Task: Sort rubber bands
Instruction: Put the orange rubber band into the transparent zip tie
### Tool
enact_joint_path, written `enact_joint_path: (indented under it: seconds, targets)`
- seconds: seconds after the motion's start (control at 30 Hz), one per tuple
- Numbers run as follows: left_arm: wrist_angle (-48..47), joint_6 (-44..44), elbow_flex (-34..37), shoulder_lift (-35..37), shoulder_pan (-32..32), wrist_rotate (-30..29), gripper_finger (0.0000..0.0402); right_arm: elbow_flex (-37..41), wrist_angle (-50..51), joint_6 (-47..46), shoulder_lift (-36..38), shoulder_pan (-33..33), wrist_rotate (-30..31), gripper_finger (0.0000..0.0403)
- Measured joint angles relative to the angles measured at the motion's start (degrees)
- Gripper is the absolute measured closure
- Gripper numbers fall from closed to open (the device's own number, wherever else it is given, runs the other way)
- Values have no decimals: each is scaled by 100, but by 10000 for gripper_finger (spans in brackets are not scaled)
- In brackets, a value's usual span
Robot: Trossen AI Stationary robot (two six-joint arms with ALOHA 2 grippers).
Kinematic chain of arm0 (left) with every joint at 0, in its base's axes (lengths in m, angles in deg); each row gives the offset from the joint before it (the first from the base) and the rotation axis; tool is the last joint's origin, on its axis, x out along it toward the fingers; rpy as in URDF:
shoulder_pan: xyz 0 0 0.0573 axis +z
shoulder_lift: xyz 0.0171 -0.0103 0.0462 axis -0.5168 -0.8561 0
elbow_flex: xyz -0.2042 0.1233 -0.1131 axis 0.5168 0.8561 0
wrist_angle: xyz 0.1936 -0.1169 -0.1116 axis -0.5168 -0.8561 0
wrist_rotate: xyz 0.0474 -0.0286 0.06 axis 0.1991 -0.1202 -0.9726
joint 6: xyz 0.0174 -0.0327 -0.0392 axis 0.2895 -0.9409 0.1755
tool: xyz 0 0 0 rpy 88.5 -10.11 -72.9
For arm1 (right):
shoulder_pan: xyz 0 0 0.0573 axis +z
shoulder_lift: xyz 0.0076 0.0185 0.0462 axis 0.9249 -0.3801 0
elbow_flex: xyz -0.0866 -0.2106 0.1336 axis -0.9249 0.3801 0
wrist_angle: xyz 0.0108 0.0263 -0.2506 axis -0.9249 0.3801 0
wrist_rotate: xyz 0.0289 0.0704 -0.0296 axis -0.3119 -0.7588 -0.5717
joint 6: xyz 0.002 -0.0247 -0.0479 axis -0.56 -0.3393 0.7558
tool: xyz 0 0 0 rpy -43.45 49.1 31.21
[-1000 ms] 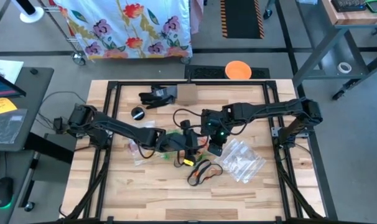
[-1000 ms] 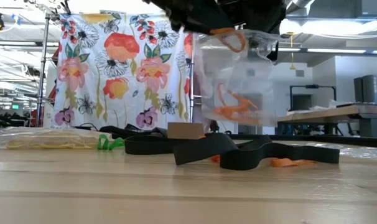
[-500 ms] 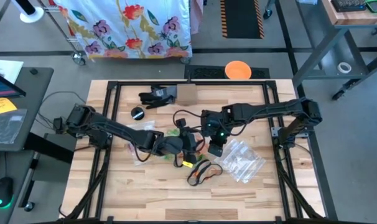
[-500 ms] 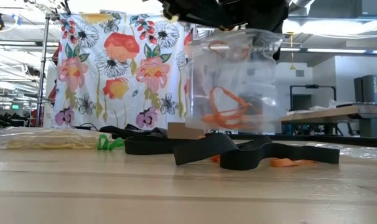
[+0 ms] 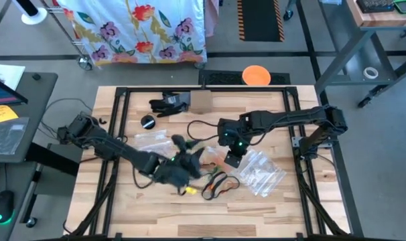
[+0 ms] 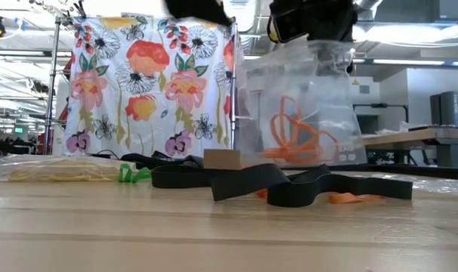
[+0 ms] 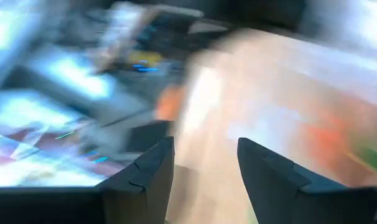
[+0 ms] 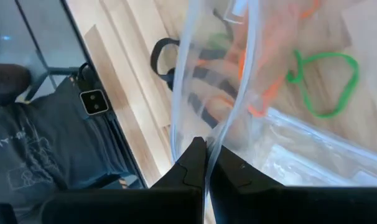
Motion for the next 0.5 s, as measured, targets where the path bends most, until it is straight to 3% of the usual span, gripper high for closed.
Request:
enact_joint_path:
  seconds: [0.13,0.2,0.27,0.33,0.43,0.5]
  targets:
    - [-1683,-888,4,198,-251,1527,231,0,196,224,14,-171,65,397]
    - [-2118,-1455,4,325,-256,1552,231,0,251,175,17,-253,188,397]
    - [-2344,-2043,3,407,-137,1361,231,4,384,205,54,-326,287,397]
    - [-2546,-2584,3,411,92,1602,231,4,479,441,144,-400,384,397]
    - [-2396,-2825,177,265,578,2580,231,53,578,649,401,-472,744,397]
    - [-1930,-2407,462,65,923,3302,231,154,560,546,637,-506,1081,397]
